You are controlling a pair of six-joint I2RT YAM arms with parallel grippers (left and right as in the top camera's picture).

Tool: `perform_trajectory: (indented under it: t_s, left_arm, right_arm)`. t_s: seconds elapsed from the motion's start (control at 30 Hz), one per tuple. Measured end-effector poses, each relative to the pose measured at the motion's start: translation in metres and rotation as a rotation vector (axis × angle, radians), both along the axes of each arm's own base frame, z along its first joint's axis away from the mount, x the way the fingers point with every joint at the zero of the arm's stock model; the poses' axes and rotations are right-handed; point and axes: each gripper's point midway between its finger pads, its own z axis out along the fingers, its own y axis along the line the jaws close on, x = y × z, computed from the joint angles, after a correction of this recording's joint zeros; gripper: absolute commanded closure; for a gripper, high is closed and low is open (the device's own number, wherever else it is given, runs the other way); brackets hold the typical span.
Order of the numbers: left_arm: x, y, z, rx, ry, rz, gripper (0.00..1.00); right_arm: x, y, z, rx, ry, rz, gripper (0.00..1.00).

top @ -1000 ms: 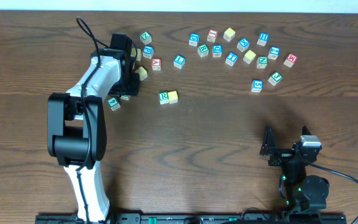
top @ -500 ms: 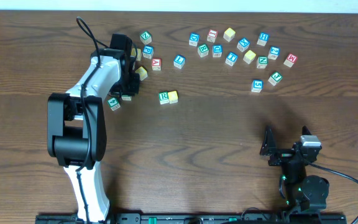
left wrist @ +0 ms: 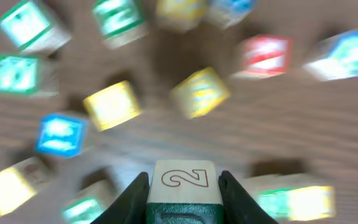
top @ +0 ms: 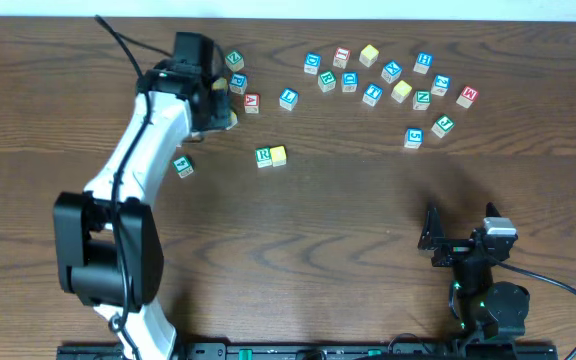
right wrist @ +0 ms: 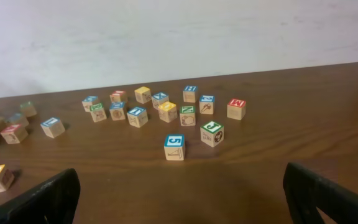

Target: Spell out ROBOT

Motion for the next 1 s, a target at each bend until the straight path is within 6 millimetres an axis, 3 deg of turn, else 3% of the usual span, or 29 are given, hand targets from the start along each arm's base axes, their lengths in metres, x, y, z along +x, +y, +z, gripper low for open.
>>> perform_trajectory:
  t_s: [0.17, 0.3, 0.47, 0.67, 1.0]
  left_arm:
    - [0.002, -0.071, 0.009, -0.087, -0.068, -0.083, 0.73]
    - [-0.011, -0.128, 0.010, -0.126, -0.091, -0.145, 0.73]
    - [-0.031, -0.168, -0.008, -0.085, -0.077, -0.154, 0.73]
    - [-0.038, -0.183, -0.033, -0.009, -0.075, -0.144, 0.73]
    - [-0.031, -0.164, -0.065, 0.077, -0.049, -0.070, 0.73]
  right_arm:
    - [0.000, 0.000, 0.000, 0.000, 0.000, 0.000, 0.01]
    - [0.000, 0.000, 0.000, 0.000, 0.000, 0.000, 0.01]
    - [0.000, 0.000, 0.000, 0.000, 0.000, 0.000, 0.01]
    - [0.000, 0.000, 0.000, 0.000, 0.000, 0.000, 0.01]
    - [0.000, 0.000, 0.000, 0.000, 0.000, 0.000, 0.01]
